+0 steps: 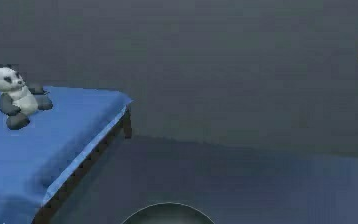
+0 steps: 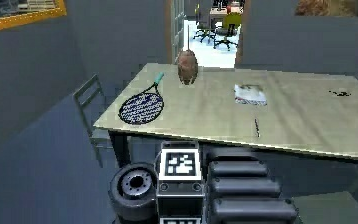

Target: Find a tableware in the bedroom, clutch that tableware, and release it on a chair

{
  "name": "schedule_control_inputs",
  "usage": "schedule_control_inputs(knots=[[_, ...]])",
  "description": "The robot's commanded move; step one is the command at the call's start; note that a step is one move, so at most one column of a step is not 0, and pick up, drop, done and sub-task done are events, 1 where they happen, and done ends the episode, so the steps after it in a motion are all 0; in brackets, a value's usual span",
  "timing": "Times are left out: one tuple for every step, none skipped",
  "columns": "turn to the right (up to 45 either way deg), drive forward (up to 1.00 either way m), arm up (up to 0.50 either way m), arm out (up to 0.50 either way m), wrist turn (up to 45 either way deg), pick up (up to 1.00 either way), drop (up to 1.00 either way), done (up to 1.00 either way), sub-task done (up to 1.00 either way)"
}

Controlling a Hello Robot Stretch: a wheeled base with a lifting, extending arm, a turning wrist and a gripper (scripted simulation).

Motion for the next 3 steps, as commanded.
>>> schedule_control_inputs(knots=[[0.0, 0.55, 0.0, 0.0, 0.0, 0.0, 0.0, 0.0, 0.0], [45.0, 0.0, 0.0, 0.0, 0.0, 0.0, 0.0, 0.0, 0.0], [15.0, 0.0, 0.0, 0.0, 0.0, 0.0, 0.0, 0.0, 0.0]])
